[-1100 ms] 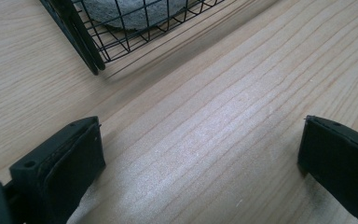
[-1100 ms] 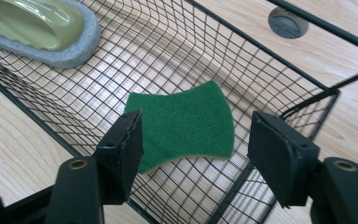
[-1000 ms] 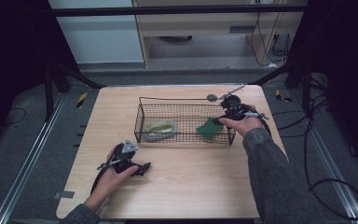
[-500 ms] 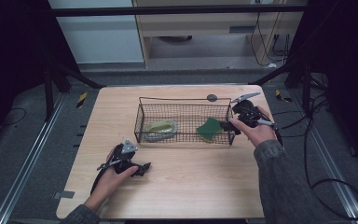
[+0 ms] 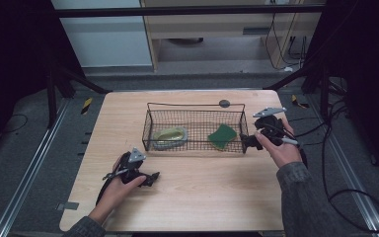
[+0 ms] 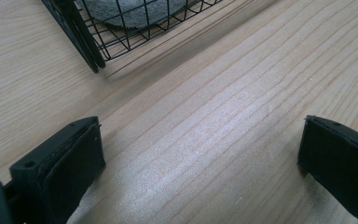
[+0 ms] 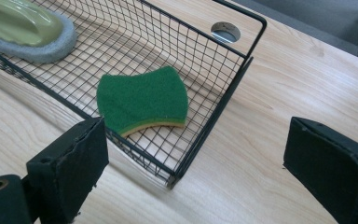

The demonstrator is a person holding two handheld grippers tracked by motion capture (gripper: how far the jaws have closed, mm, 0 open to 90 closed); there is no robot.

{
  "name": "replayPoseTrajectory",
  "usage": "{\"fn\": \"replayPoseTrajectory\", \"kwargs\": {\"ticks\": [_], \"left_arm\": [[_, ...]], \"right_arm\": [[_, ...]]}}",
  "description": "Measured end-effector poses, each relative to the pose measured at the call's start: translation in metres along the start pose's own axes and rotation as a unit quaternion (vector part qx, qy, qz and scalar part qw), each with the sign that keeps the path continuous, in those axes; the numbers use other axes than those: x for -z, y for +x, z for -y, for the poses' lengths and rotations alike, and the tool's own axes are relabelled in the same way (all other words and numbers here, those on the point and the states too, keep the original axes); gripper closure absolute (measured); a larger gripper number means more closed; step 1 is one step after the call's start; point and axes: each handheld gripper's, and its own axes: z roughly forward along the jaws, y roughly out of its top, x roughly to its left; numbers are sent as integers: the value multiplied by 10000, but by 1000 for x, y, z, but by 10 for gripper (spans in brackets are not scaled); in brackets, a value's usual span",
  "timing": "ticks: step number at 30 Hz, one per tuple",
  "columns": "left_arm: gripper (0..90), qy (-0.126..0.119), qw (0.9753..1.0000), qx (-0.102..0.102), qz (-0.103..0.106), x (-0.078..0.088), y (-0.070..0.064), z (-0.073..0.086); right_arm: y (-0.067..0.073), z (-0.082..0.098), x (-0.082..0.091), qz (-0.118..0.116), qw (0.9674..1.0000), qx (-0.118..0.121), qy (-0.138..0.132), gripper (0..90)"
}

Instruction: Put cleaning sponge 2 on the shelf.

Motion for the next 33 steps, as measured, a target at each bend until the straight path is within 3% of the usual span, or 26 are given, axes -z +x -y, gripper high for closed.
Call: {"fn": "replayPoseTrajectory", "kwargs": {"ticks": [3,9,14,20,33], "left_arm": [[0,1,10000,0,-1,0,0,0],[0,1,10000,-1,-2,0,0,0],[0,0,10000,-1,-1,0,0,0],[0,-1,10000,1,-1,0,0,0],[0,0,10000,1,-1,0,0,0]], "right_arm": [[0,4,6,7,10000,-19,-53,66],[-6,30,25,34,9994,-31,-333,61],[-9,53,28,106,9984,7,-556,62],[-15,78,24,176,9978,-146,-629,62],[-24,114,-9,153,9979,-566,-292,69]]}}
